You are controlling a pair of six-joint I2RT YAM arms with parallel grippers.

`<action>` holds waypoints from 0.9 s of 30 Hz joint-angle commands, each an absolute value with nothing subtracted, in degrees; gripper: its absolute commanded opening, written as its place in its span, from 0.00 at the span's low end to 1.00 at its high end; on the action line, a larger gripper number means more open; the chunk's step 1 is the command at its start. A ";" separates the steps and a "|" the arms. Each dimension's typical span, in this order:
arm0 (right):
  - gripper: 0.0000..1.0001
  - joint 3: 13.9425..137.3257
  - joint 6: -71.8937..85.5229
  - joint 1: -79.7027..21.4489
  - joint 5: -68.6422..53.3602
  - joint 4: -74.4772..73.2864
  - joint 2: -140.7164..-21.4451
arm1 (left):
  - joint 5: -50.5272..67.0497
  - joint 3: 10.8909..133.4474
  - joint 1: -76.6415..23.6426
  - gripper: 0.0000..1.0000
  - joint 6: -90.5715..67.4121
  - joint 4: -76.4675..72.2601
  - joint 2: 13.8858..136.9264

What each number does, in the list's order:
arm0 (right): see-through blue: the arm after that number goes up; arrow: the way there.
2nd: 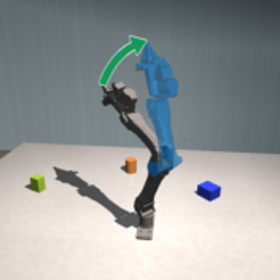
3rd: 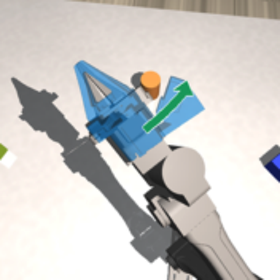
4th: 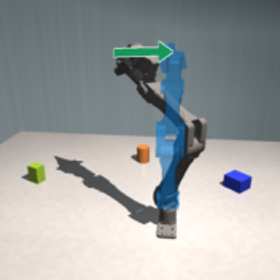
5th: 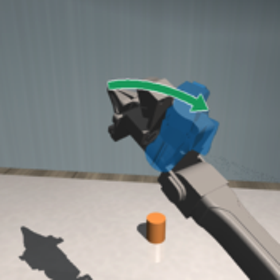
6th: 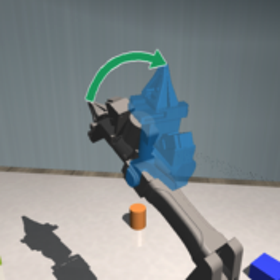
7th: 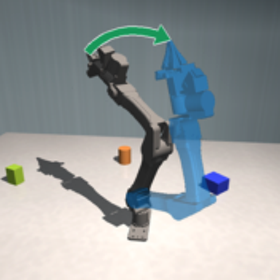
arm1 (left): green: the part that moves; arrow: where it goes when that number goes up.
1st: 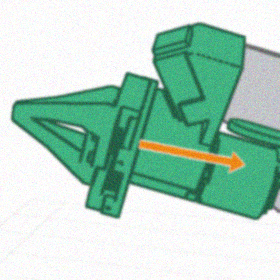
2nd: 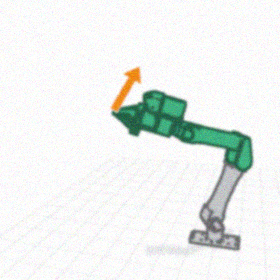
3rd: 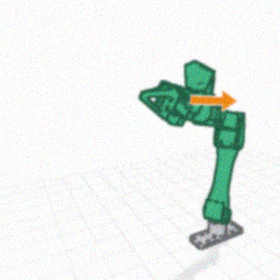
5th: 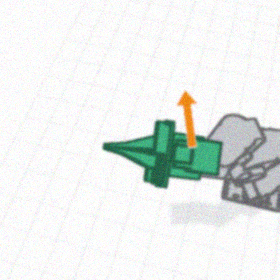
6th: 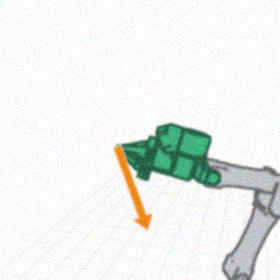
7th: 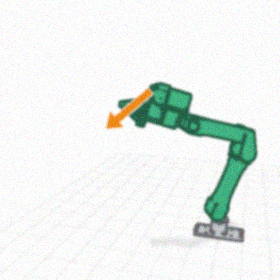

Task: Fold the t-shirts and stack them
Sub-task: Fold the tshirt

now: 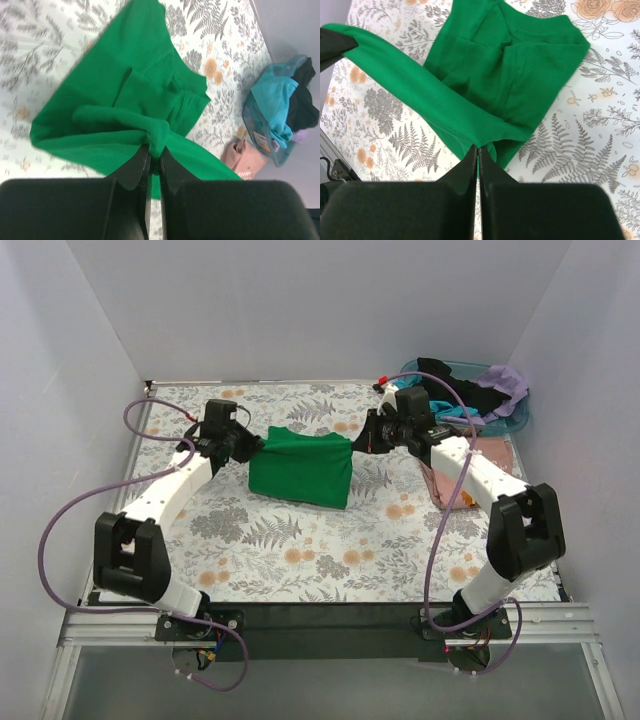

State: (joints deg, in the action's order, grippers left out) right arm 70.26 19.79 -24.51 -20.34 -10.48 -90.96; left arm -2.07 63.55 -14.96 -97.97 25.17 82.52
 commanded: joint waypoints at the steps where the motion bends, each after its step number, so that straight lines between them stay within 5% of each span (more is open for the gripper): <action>1: 0.01 76.19 18.63 -21.63 -21.62 -9.76 -95.35 | -4.83 69.07 -13.19 0.00 -93.88 22.06 88.57; 8: 0.01 88.14 19.60 -16.97 -25.31 -9.41 -112.20 | -2.73 79.79 -11.25 0.00 -88.61 17.93 104.30; 10: 0.01 92.60 19.95 -15.47 -25.05 -9.40 -115.30 | -1.76 86.20 -10.99 0.16 -87.45 18.45 111.24; 11: 0.11 94.38 19.78 -15.29 -24.87 -9.40 -118.36 | -1.15 88.57 -10.73 0.29 -87.28 18.54 113.27; 12: 0.27 96.40 19.51 -14.86 -24.79 -9.67 -120.04 | -0.79 93.12 -10.64 0.63 -86.32 19.24 117.38; 13: 0.45 98.85 19.08 -14.68 -25.22 -9.93 -121.54 | -0.53 96.12 -10.46 0.78 -86.05 20.03 119.16; 14: 0.97 103.23 18.99 -14.16 -26.09 -10.45 -124.34 | -0.09 98.85 -10.28 0.98 -85.70 21.26 120.75; 19: 0.98 109.09 15.74 -14.24 -25.84 -18.90 -123.61 | -0.09 105.58 -10.28 0.98 -85.69 28.74 120.96; 27: 0.98 78.02 14.49 -23.19 -21.36 -11.71 -104.16 | 6.84 81.32 -13.62 0.98 -85.70 18.75 107.32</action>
State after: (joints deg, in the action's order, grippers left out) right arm 86.13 15.07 -18.50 -21.85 -15.97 -109.80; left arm 2.98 86.72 -11.70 -86.56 22.44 112.22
